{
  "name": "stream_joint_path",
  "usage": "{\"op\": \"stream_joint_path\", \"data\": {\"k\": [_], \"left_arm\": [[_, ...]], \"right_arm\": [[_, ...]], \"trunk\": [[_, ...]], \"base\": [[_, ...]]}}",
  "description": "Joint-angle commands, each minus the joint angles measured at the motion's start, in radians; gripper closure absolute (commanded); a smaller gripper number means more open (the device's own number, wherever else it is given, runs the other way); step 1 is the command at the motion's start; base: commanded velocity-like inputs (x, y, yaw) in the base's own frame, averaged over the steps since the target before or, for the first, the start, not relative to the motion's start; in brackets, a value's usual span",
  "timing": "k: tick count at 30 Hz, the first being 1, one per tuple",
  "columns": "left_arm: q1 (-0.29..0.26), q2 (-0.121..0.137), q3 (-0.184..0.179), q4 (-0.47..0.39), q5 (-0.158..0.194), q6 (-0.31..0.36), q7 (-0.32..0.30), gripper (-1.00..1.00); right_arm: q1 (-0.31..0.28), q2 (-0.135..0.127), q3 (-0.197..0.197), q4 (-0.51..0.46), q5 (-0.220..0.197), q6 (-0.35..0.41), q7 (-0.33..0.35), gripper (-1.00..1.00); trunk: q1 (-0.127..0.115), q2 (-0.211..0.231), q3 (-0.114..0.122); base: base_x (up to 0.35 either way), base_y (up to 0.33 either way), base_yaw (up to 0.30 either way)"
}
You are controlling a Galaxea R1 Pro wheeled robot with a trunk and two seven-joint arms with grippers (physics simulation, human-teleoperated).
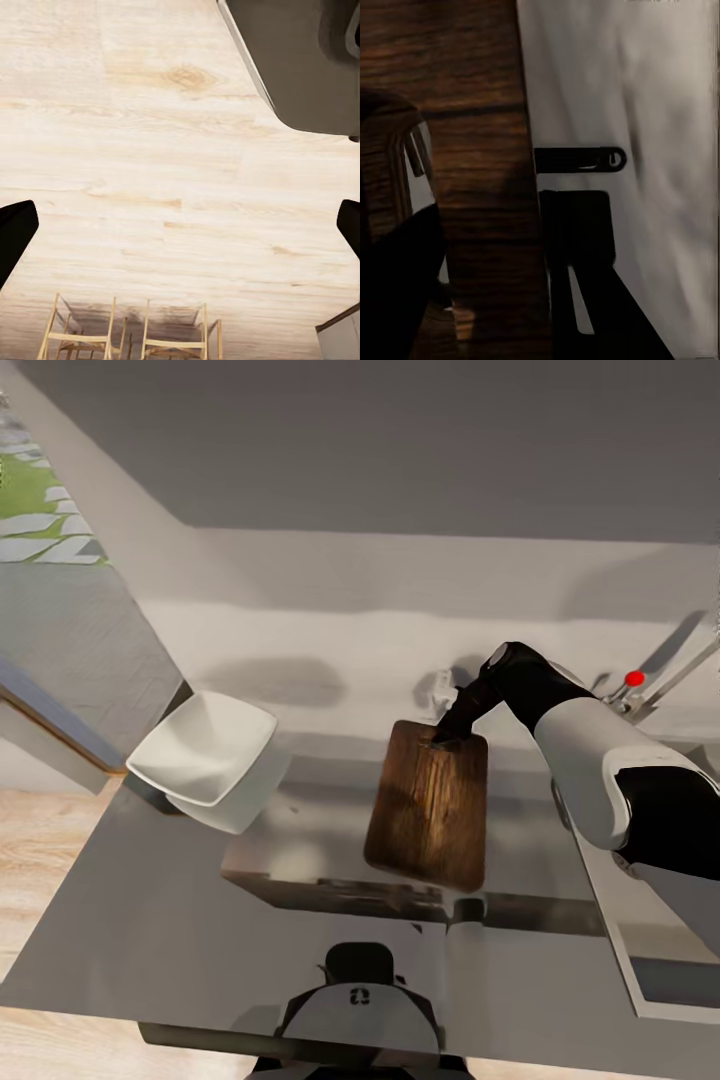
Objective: In the kitchen, take the Vidalia onion out of the sink, dice it on the chopping board with the paring knife, put the diced onion into the bowl on the countertop, then place both the paring knife and the chopping board into the sink.
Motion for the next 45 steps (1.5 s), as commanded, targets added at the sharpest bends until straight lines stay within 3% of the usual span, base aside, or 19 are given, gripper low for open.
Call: {"op": "stream_joint_path", "data": {"k": [1,9,10,11,16,33,45], "left_arm": [[0.000,0.001,0.001,0.000,0.001,-0.006,0.002,-1.00],[0.000,-0.001,0.001,-0.004,0.003,-0.007,0.002,-1.00],[0.000,-0.003,0.001,-0.003,0.003,-0.008,0.001,-1.00],[0.000,-0.003,0.001,-0.004,0.003,-0.008,0.001,-1.00],[0.000,-0.004,0.001,-0.004,0.003,-0.008,0.001,-1.00],[0.000,-0.004,0.001,-0.004,0.003,-0.008,0.001,-1.00],[0.000,-0.004,0.000,-0.003,0.003,-0.008,0.001,-1.00]], "right_arm": [[0.000,0.000,0.006,-0.001,-0.003,0.015,0.004,1.00],[0.000,-0.002,0.005,-0.002,0.002,0.022,0.005,1.00],[0.000,-0.028,0.001,0.000,0.002,0.042,0.003,1.00],[0.000,-0.037,-0.001,-0.001,0.000,0.049,0.003,1.00],[0.000,-0.048,-0.001,-0.001,-0.001,0.053,0.003,1.00],[0.000,-0.049,-0.002,-0.001,-0.004,0.054,0.003,1.00],[0.000,-0.043,0.000,-0.003,-0.002,0.054,0.004,1.00]], "trunk": [[0.001,-0.001,0.000],[0.001,-0.001,0.013],[0.001,-0.001,0.015],[0.001,-0.001,0.016],[0.001,-0.001,0.024],[0.001,-0.001,0.051],[0.001,-0.001,0.054]], "base": [[0.000,0.000,0.000],[0.000,0.000,0.000],[0.000,0.000,0.000],[0.000,0.000,0.000],[0.000,0.000,0.000],[0.000,0.000,0.000],[0.000,0.000,0.000]]}}
